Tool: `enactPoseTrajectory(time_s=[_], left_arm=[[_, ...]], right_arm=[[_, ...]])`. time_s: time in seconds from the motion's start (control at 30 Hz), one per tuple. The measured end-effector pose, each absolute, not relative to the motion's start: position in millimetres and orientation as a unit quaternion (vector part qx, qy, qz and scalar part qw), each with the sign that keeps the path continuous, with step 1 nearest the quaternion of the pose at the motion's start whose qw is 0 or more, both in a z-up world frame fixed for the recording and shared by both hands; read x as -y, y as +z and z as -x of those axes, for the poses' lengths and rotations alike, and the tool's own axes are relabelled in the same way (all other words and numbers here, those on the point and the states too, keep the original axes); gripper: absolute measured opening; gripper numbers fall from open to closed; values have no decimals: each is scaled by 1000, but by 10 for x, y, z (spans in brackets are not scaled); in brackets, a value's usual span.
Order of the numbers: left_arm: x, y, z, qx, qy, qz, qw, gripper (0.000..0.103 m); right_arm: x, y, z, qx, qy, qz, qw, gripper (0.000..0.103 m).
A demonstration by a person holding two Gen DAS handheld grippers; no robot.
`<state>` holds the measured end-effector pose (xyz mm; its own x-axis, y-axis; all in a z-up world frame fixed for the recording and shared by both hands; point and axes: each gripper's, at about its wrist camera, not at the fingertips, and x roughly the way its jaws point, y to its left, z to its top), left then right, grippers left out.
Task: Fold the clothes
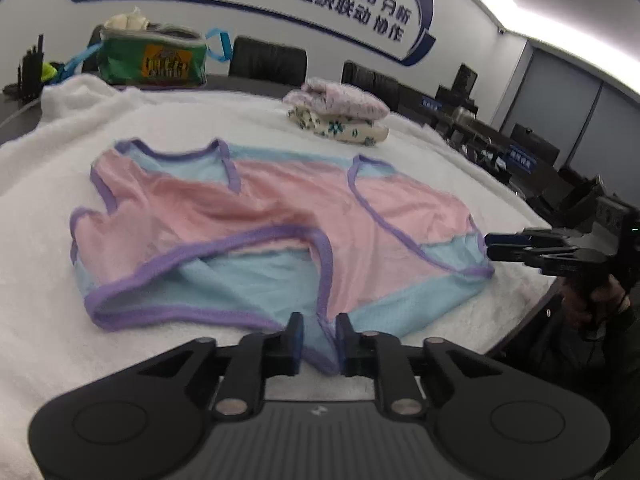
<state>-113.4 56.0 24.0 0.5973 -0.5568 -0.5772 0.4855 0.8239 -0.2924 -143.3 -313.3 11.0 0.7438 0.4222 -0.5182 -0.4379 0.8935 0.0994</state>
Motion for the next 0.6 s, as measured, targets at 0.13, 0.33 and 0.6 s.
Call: enactPoseTrajectory(time_s=[0.13, 0.33, 0.6], left_arm=[[-434, 351, 1143, -308, -305, 61, 899, 20], [-152, 316, 1097, -316, -320, 29, 893, 23], [-521, 309, 1073, -308, -293, 49, 904, 25]], right_arm=[[3161, 68, 1318, -273, 171, -1, 947, 36], [2969, -61, 1307, -289, 165, 50, 942, 36], [3118, 103, 1479, -261, 178, 21, 949, 37]])
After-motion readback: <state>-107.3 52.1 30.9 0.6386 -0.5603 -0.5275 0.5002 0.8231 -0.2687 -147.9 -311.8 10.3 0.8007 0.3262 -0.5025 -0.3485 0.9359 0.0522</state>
